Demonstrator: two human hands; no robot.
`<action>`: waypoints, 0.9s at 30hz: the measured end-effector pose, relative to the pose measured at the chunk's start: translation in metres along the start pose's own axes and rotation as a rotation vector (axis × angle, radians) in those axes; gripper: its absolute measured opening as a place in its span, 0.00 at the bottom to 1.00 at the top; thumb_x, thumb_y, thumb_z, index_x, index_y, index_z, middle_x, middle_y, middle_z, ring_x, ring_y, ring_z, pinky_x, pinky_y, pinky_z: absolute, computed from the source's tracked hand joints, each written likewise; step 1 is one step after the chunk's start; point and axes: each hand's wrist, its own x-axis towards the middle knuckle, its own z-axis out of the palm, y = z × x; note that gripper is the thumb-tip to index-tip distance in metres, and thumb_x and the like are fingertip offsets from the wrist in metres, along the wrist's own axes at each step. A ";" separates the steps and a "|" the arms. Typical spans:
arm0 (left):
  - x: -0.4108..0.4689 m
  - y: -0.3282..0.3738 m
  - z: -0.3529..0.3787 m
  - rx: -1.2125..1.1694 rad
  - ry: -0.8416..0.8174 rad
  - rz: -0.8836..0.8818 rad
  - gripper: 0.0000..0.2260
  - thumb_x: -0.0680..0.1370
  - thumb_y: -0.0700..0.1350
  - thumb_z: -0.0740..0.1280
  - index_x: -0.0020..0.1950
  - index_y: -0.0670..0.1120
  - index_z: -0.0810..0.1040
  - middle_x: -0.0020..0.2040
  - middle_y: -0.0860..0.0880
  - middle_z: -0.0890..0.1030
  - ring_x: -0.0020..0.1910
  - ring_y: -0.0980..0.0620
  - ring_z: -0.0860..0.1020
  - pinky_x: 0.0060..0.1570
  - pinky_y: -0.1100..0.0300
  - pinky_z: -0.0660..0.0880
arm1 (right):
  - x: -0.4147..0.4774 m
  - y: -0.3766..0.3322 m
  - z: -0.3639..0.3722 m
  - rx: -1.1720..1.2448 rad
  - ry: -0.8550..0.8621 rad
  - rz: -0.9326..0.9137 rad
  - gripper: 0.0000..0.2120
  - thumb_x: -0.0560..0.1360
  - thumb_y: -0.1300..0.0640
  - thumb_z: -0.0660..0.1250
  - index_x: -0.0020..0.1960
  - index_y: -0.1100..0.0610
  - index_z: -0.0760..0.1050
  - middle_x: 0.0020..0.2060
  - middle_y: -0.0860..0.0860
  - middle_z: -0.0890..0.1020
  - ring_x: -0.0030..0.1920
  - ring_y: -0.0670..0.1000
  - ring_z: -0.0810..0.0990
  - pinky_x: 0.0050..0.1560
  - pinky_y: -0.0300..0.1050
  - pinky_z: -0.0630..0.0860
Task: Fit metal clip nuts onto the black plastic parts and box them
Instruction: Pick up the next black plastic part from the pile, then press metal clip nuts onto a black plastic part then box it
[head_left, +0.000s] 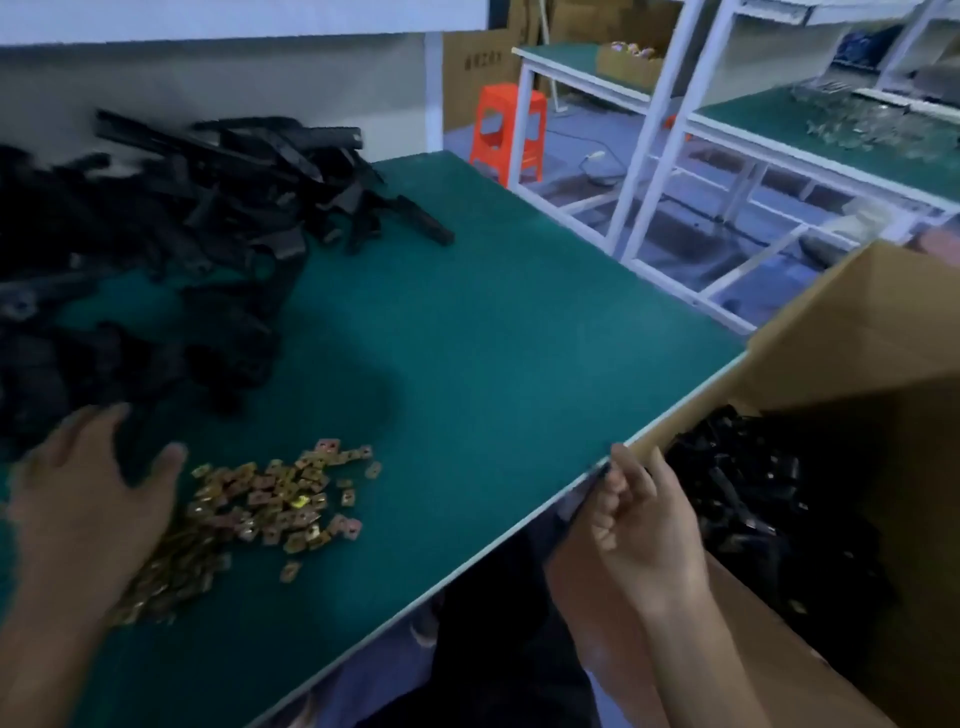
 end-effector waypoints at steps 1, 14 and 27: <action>0.003 0.002 -0.007 0.124 -0.060 -0.022 0.28 0.78 0.58 0.67 0.75 0.48 0.66 0.72 0.39 0.72 0.70 0.35 0.69 0.70 0.40 0.68 | -0.002 0.011 0.013 -0.045 -0.053 -0.008 0.16 0.73 0.42 0.69 0.51 0.53 0.83 0.32 0.48 0.75 0.28 0.45 0.71 0.26 0.36 0.69; 0.001 0.032 -0.048 -0.067 0.182 -0.041 0.10 0.83 0.44 0.64 0.63 0.44 0.75 0.54 0.47 0.78 0.45 0.53 0.77 0.40 0.61 0.71 | -0.054 0.075 0.107 -0.779 -0.512 -0.191 0.07 0.73 0.50 0.69 0.49 0.46 0.85 0.35 0.53 0.83 0.32 0.48 0.77 0.27 0.41 0.75; -0.117 0.102 -0.025 -0.354 -0.045 0.302 0.13 0.69 0.54 0.66 0.52 0.57 0.80 0.52 0.55 0.83 0.56 0.50 0.80 0.60 0.57 0.75 | -0.072 0.118 0.142 -0.120 -0.590 0.607 0.25 0.77 0.40 0.59 0.65 0.53 0.81 0.66 0.56 0.81 0.67 0.57 0.79 0.69 0.55 0.73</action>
